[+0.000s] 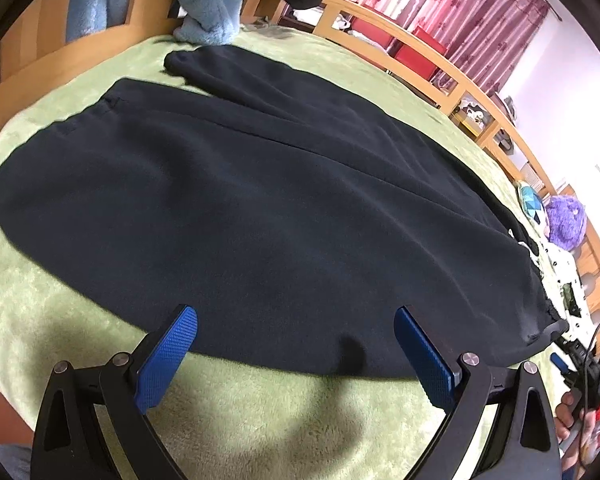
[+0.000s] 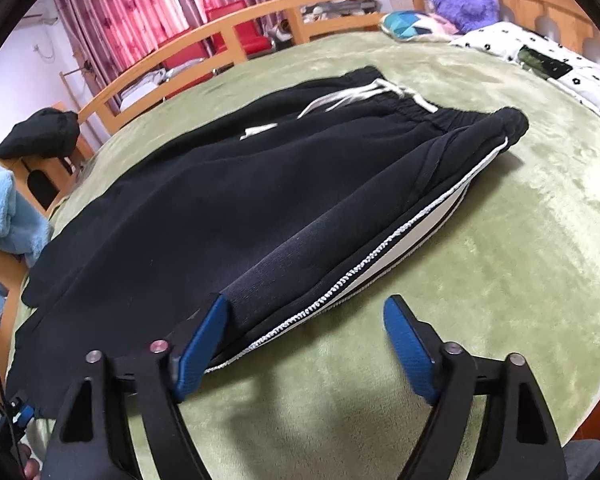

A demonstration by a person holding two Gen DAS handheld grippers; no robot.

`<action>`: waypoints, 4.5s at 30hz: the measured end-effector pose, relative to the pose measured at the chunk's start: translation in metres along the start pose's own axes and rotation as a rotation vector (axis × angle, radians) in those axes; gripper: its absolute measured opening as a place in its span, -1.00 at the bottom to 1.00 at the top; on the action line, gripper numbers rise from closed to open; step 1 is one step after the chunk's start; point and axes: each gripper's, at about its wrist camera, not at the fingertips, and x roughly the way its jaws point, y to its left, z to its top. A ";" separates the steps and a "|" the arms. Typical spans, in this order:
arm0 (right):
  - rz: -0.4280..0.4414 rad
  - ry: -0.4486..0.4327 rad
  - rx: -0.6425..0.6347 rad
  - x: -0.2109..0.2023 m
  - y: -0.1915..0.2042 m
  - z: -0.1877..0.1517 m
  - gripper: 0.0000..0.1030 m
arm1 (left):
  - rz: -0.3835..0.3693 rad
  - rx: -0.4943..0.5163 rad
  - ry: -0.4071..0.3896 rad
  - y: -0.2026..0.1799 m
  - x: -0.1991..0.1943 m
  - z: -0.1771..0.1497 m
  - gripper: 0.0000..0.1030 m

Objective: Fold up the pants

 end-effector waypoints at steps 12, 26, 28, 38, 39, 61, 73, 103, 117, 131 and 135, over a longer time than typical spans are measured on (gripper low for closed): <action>-0.046 -0.018 -0.046 -0.002 -0.031 -0.001 0.27 | 0.072 -0.196 -0.096 0.039 -0.026 -0.004 0.93; 0.171 0.024 0.123 0.014 -0.063 0.021 0.27 | 0.152 -0.185 -0.119 0.029 0.015 0.019 0.71; 0.198 0.017 0.116 0.011 -0.058 0.024 0.32 | 0.132 -0.211 -0.130 0.034 0.013 0.019 0.61; 0.060 0.102 0.069 0.062 -0.032 0.029 -0.31 | 0.131 -0.244 -0.135 0.047 0.007 0.017 -0.23; 0.051 0.097 0.055 0.062 -0.031 0.025 -0.43 | 0.125 -0.253 -0.136 0.052 0.005 0.016 -0.42; -0.008 -0.003 -0.040 -0.048 -0.041 -0.052 -0.83 | 0.037 -0.227 -0.175 0.070 -0.071 -0.020 -0.79; 0.094 0.085 0.138 -0.023 -0.073 -0.053 -0.05 | 0.042 -0.273 -0.072 0.070 -0.040 -0.027 -0.10; 0.232 -0.186 0.076 0.048 0.064 0.243 -0.85 | -0.013 -0.136 -0.389 -0.064 0.011 0.233 -0.85; 0.157 0.078 0.008 0.205 0.078 0.256 -0.13 | 0.094 -0.099 -0.204 -0.086 0.120 0.257 0.34; 0.044 0.056 -0.071 0.088 0.007 0.139 0.25 | 0.066 -0.024 -0.044 -0.058 0.082 0.140 0.47; 0.151 0.064 0.029 0.103 -0.014 0.129 0.29 | 0.044 -0.108 0.007 -0.036 0.107 0.128 0.38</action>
